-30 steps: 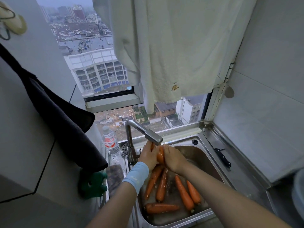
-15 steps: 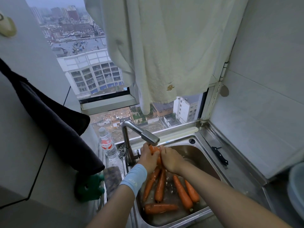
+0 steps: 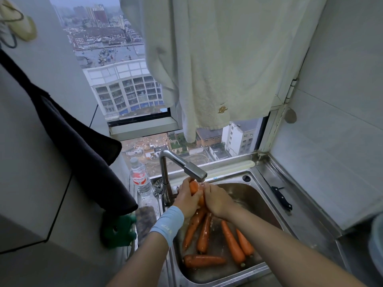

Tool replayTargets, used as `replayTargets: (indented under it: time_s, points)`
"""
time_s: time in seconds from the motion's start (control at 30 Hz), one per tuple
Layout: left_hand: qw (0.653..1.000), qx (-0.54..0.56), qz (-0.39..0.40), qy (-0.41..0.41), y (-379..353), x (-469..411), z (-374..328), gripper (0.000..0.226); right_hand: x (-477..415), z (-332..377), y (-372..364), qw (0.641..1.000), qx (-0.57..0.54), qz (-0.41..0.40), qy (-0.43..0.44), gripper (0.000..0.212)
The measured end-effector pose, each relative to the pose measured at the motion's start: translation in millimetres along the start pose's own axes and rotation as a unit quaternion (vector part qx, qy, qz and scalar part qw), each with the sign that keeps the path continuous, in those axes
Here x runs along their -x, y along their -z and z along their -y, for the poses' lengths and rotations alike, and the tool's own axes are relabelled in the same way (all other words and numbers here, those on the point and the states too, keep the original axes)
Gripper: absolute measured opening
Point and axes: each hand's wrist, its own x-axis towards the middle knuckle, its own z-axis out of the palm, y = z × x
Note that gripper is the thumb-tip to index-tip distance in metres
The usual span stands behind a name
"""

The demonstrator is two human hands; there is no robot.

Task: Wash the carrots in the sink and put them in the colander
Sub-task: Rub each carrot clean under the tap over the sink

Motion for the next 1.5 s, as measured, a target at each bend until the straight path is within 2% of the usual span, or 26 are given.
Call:
replayTargets:
  time_s: [0.13, 0.3, 0.37, 0.47, 0.53, 0.6, 0.8, 0.9, 1.0, 1.1, 1.2, 1.27, 1.4, 1.5]
  points:
    - [0.999, -0.012, -0.039, 0.014, -6, -1, -4, 0.036, 6, -2, -3, 1.000, 0.006, -0.013, 0.011, 0.053]
    - [0.991, 0.008, -0.137, 0.011, -12, -3, -17, 0.022, 7, 6, 2, 1.000, 0.009, -0.022, 0.016, 0.054]
    - [0.994, 0.038, -0.107, 0.008, -9, -1, -19, 0.022, 4, 5, 6, 1.000, 0.003, -0.019, 0.013, 0.053]
    - [0.990, 0.141, 0.001, 0.016, 0, 1, -13, 0.024, 1, 0, 13, 1.000, -0.010, -0.014, 0.002, 0.052]
    - [0.992, 0.118, 0.035, 0.004, 2, 4, -10, 0.035, 0, -3, 15, 1.000, -0.022, -0.007, 0.000, 0.054]
    - [0.997, 0.078, 0.007, -0.012, 1, 5, -9, 0.038, 0, -4, 14, 1.000, -0.016, -0.001, 0.001, 0.055]
    - [0.992, 0.087, -0.094, 0.019, -14, 2, -12, 0.022, 4, -1, 7, 0.999, 0.020, -0.006, 0.028, 0.052]
    - [0.988, 0.058, -0.140, 0.009, -13, -2, -16, 0.015, 5, 5, 6, 0.999, 0.022, -0.013, 0.031, 0.046]
    - [0.994, 0.078, -0.073, 0.014, -7, -1, -15, 0.020, 4, 5, 9, 0.999, 0.022, -0.019, 0.028, 0.045]
    - [0.994, 0.106, 0.010, 0.034, 1, 1, -13, 0.037, 4, 1, 11, 0.999, 0.015, -0.018, 0.022, 0.051]
    - [0.992, 0.117, 0.022, 0.033, 1, 2, -8, 0.050, 5, -1, 11, 1.000, 0.012, -0.014, 0.019, 0.053]
    - [0.994, 0.106, 0.001, 0.035, -3, 4, -7, 0.049, 7, 0, 10, 0.999, 0.028, -0.013, 0.026, 0.054]
    - [0.990, 0.073, -0.117, 0.023, -7, 8, -17, 0.021, 9, 7, 7, 0.998, 0.044, -0.006, 0.049, 0.051]
    - [0.987, 0.100, -0.121, 0.029, -2, 8, -23, 0.022, 7, 8, 9, 0.999, -0.002, 0.002, 0.043, 0.046]
